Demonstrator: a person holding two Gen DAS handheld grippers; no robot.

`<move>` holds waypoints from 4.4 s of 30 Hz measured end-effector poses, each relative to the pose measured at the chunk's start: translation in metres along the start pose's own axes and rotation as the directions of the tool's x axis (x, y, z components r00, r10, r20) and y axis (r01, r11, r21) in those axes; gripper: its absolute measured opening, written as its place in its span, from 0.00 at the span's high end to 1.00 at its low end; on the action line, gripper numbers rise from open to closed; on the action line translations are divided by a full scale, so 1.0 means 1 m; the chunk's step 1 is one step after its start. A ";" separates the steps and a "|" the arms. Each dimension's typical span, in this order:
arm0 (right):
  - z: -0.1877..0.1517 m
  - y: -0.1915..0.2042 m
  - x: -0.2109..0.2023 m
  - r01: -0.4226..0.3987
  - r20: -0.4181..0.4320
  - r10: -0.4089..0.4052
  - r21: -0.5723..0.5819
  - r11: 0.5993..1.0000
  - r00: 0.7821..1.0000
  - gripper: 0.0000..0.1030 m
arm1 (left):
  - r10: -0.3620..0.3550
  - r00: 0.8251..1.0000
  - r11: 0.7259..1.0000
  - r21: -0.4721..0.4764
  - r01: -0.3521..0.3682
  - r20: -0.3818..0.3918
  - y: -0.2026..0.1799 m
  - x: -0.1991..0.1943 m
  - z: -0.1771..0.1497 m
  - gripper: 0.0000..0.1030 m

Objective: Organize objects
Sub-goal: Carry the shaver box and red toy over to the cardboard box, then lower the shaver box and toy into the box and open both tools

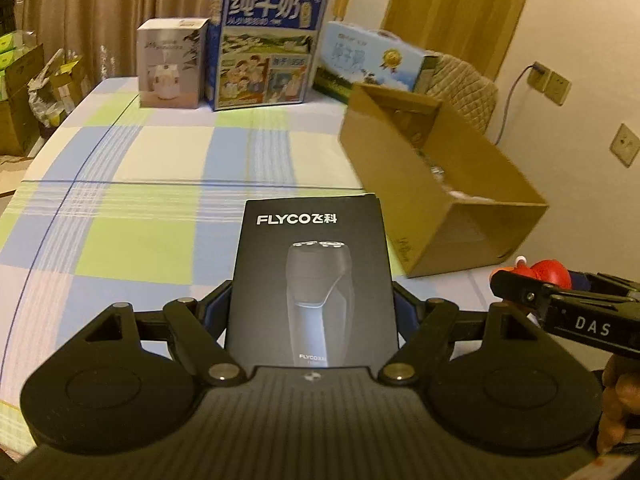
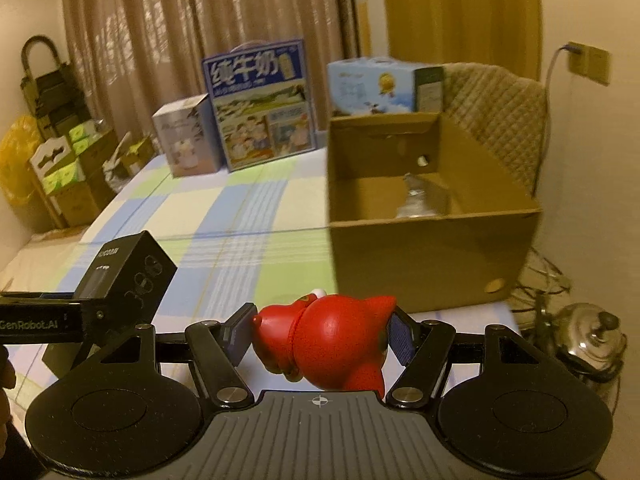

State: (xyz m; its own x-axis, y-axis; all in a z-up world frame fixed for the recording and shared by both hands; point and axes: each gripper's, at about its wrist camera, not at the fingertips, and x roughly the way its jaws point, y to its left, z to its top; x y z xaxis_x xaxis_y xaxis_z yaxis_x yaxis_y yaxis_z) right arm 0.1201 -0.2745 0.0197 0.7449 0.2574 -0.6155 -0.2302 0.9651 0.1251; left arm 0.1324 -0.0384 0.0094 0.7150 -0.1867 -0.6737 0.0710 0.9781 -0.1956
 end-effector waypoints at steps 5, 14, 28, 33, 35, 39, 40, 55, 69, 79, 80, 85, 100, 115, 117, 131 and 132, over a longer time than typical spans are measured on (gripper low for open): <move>0.007 -0.020 -0.023 0.034 0.028 -0.034 0.017 0.999 0.999 0.37 | -0.044 0.999 0.999 0.024 0.043 0.017 -0.035 -0.011 0.008 0.27; 0.026 -0.049 -0.045 0.071 0.053 -0.073 0.034 0.997 0.996 0.37 | -0.112 0.993 0.991 0.075 0.110 0.026 -0.087 -0.010 0.027 0.27; 0.044 -0.070 -0.046 0.091 0.063 -0.094 0.051 0.995 0.994 0.37 | -0.146 0.989 0.984 0.102 0.143 0.023 -0.111 0.005 0.053 0.27; 0.054 -0.081 -0.037 0.098 0.063 -0.102 0.060 0.993 0.993 0.37 | -0.151 0.988 0.983 0.108 0.148 0.020 -0.118 0.018 0.067 0.27; 0.059 -0.086 -0.033 0.102 0.064 -0.106 0.062 0.993 0.992 0.37 | -0.155 0.988 0.982 0.109 0.152 0.020 -0.121 0.025 0.074 0.27; 0.072 -0.098 -0.021 0.103 0.065 -0.107 0.059 0.993 0.992 0.37 | -0.161 0.987 0.982 0.107 0.158 0.021 -0.128 0.041 0.089 0.27; 0.075 -0.101 -0.017 0.103 0.065 -0.107 0.057 0.993 0.992 0.37 | -0.162 0.987 0.982 0.105 0.159 0.021 -0.130 0.046 0.092 0.27; 0.119 -0.134 0.031 0.116 0.061 -0.117 0.030 0.993 0.991 0.37 | -0.178 0.984 0.981 0.080 0.177 0.003 -0.151 0.103 0.129 0.27; 0.143 -0.153 0.040 0.143 0.084 -0.146 0.045 0.989 0.986 0.37 | -0.182 0.983 0.983 0.017 0.182 -0.015 -0.155 0.139 0.157 0.27; 0.154 -0.163 0.047 0.154 0.095 -0.160 0.067 0.986 0.983 0.37 | -0.199 0.980 0.980 -0.008 0.199 0.003 -0.155 0.162 0.174 0.26; 0.154 -0.164 0.049 0.154 0.093 -0.161 0.069 0.986 0.983 0.37 | -0.212 0.977 0.977 -0.024 0.212 0.008 -0.154 0.165 0.175 0.26; 0.154 -0.167 0.052 0.150 0.089 -0.157 0.083 0.985 0.984 0.37 | -0.197 0.980 0.980 -0.019 0.197 0.015 -0.152 0.170 0.176 0.19; 0.151 -0.159 0.054 0.115 0.080 -0.123 0.093 0.989 0.989 0.37 | -0.138 0.990 0.990 0.010 0.138 0.005 -0.132 0.153 0.161 0.15; 0.160 -0.137 0.055 0.079 0.084 -0.085 0.073 0.994 0.993 0.37 | -0.090 0.996 0.995 0.031 0.090 0.003 -0.115 0.138 0.153 0.10; 0.161 -0.135 0.057 0.076 0.084 -0.082 0.072 0.994 0.993 0.37 | -0.085 0.996 0.996 0.036 0.085 0.004 -0.114 0.137 0.153 0.09; 0.169 -0.132 0.081 0.021 0.071 -0.029 0.109 0.994 0.997 0.37 | -0.035 0.999 0.999 0.039 0.034 0.028 -0.090 0.134 0.155 0.07; 0.170 -0.133 0.085 0.002 0.073 -0.010 0.113 0.994 0.997 0.37 | -0.032 0.999 0.999 0.037 0.031 0.027 -0.088 0.134 0.155 0.06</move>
State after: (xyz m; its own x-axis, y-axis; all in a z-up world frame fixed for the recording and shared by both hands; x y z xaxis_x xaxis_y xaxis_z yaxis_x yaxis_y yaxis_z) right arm 0.3207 -0.3725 0.0830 0.7909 0.2503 -0.5584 -0.1564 0.9649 0.2109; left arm 0.3297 -0.1354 0.0466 0.7309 -0.2149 -0.6478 0.1183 0.9746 -0.1899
